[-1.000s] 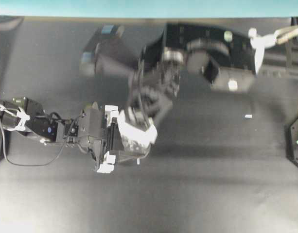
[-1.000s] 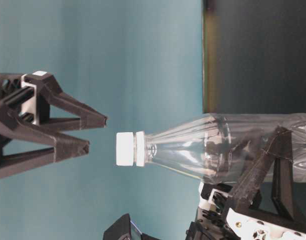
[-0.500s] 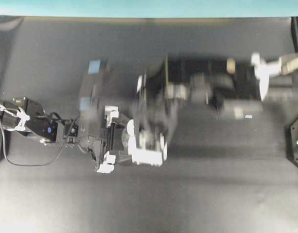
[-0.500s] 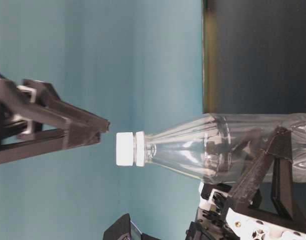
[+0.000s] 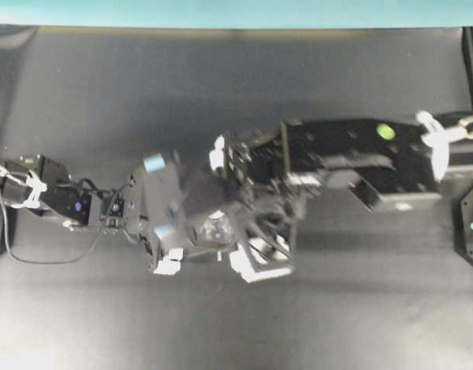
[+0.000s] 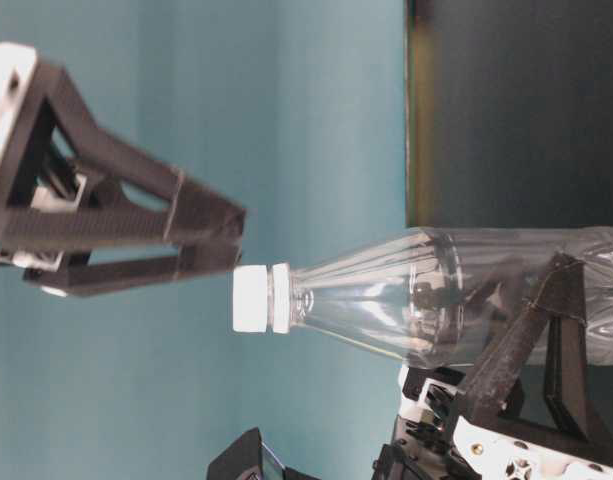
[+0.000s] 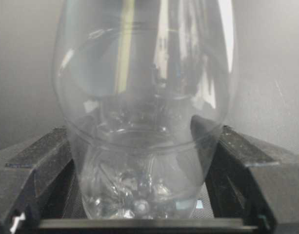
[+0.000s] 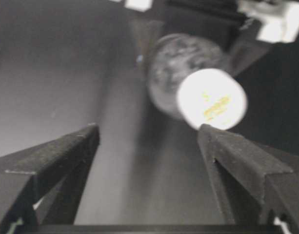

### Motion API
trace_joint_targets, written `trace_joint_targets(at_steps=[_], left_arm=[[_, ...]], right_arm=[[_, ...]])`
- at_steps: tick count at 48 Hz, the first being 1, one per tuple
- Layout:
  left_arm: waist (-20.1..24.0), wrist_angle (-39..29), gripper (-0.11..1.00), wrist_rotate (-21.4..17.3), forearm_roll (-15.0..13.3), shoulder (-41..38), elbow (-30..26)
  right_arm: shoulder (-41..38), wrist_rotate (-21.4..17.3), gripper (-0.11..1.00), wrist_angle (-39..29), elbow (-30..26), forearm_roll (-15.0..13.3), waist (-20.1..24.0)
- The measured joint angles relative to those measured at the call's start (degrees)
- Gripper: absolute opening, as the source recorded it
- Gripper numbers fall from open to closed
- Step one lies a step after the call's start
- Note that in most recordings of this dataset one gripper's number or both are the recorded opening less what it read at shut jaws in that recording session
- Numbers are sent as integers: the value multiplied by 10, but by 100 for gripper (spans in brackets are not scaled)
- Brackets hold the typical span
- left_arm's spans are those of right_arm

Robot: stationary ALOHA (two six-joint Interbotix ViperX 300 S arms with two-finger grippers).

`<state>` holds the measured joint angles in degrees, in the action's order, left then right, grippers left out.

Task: Open the bottle cap by holding the bottle with the left arm and twisting the cap with the right arm.
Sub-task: 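Swing the right arm over and bring its open gripper toward the white cap, then align the right gripper on the white cap and close on it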

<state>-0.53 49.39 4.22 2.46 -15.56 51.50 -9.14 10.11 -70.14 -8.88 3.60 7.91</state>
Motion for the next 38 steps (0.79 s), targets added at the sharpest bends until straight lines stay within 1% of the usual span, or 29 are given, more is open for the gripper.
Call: trace_joint_targets(at_steps=[4, 9, 14, 18, 23, 28, 32, 38], left_arm=[[0, -3, 80, 1, 0, 0, 0], [0, -4, 80, 1, 0, 2, -1], [0, -5, 80, 1, 0, 2, -1], [0, -7, 80, 2, 0, 3, -1], [-1, -9, 80, 2, 0, 3, -2], [-1, -10, 80, 6, 0, 3, -3], [-1, -12, 80, 11, 0, 3, -3], [-1, -14, 80, 12, 0, 3, -3]], right_arm=[[9, 2, 78, 1, 15, 1, 2], [27, 4, 78, 16, 49, 0, -17], [46, 11, 78, 53, 91, -3, -41], [62, 16, 78, 90, 126, -4, -53], [85, 19, 78, 133, 167, -6, -55], [105, 19, 78, 159, 198, -6, -56], [114, 19, 78, 171, 209, -6, -57], [117, 19, 78, 174, 200, -6, -59]])
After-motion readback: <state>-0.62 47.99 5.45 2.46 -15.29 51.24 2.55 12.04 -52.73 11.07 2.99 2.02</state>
